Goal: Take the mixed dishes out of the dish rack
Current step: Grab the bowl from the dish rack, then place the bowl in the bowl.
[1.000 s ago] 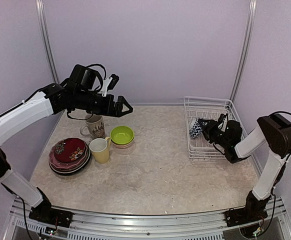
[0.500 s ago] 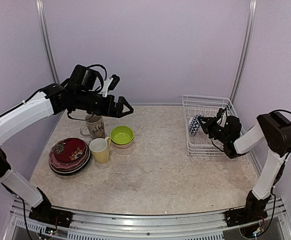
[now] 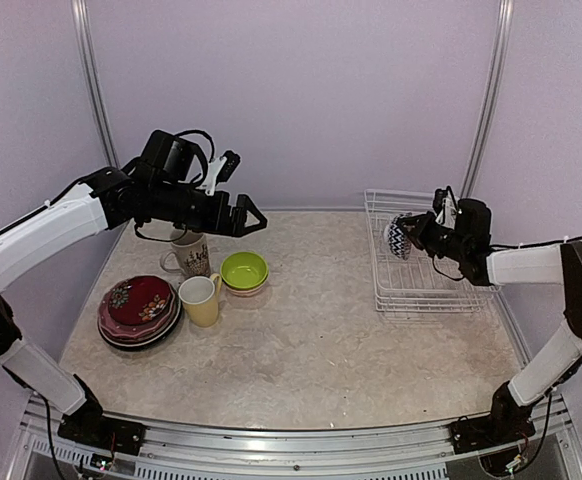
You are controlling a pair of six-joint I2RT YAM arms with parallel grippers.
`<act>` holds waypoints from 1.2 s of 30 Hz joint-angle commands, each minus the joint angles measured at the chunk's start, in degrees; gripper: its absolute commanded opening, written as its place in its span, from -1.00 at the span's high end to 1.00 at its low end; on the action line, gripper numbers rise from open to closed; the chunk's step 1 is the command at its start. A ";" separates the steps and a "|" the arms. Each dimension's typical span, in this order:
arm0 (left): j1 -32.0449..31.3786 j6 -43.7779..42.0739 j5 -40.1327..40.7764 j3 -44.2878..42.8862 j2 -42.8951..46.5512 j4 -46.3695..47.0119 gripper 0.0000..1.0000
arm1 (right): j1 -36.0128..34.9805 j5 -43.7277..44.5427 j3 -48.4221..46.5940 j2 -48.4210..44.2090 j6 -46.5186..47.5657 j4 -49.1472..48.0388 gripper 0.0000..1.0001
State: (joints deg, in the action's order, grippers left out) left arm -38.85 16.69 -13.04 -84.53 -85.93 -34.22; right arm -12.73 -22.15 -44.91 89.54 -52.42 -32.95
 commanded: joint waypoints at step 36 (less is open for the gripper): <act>14.78 3.94 16.46 17.34 25.40 18.95 -0.98 | -43.87 20.93 -77.54 40.02 67.73 63.18 1.00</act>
State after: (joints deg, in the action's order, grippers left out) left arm -25.06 19.92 3.90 -67.94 -60.69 -16.71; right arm -55.92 0.12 -116.77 126.78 12.27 26.81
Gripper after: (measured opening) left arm 0.990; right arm 0.021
